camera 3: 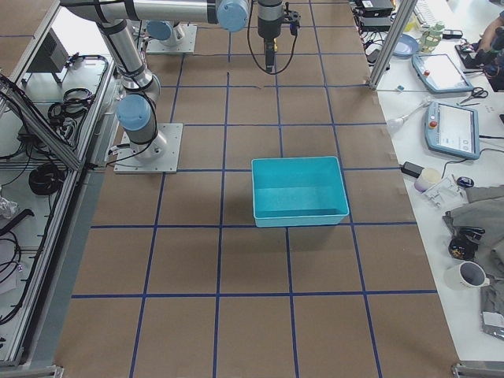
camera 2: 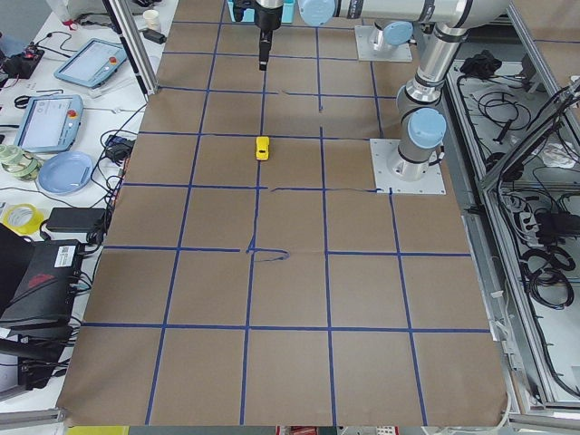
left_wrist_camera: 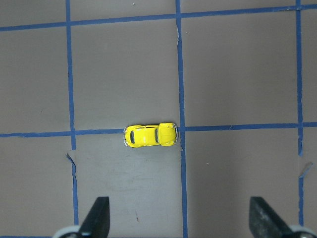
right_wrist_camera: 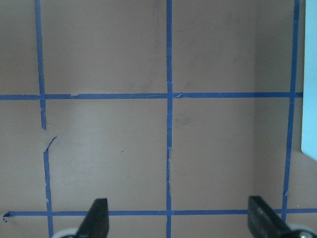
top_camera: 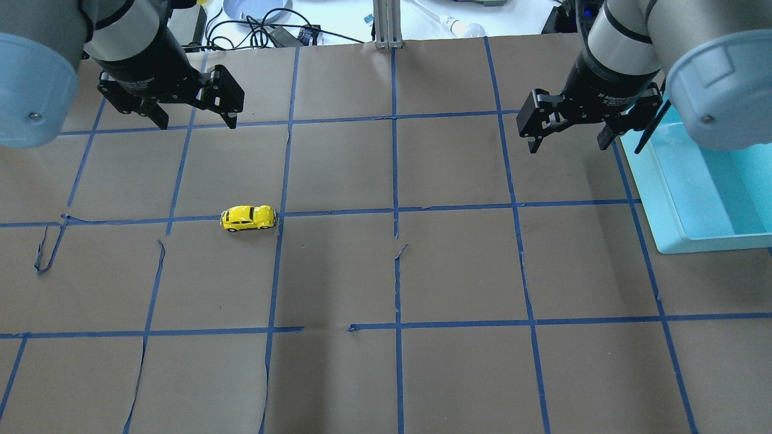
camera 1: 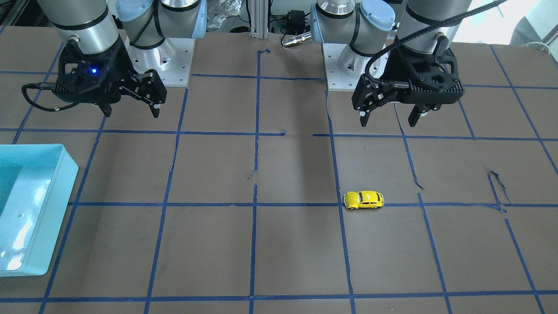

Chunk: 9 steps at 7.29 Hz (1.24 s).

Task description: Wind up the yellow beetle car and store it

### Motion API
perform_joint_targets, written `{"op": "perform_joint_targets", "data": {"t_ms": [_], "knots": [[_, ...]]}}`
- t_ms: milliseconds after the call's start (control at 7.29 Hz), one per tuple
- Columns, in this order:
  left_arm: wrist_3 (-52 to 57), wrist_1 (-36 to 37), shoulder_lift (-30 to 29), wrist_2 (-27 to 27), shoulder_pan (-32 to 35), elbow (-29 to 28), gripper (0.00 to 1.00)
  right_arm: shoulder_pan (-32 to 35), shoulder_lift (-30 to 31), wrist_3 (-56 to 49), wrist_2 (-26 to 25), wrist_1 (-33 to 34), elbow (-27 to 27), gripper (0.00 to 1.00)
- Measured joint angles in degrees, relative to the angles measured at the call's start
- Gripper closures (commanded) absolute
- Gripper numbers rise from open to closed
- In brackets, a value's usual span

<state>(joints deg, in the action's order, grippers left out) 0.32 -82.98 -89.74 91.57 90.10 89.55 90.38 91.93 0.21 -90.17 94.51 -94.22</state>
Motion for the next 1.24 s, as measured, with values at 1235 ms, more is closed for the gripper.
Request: {"op": "perform_joint_targets", "data": {"t_ms": [1235], "knots": [[0.6,0.1,-0.6,-0.5,-0.3,1.5,0.0,0.0,-0.1,-0.1,0.0,-0.1,0.0,0.0]]}}
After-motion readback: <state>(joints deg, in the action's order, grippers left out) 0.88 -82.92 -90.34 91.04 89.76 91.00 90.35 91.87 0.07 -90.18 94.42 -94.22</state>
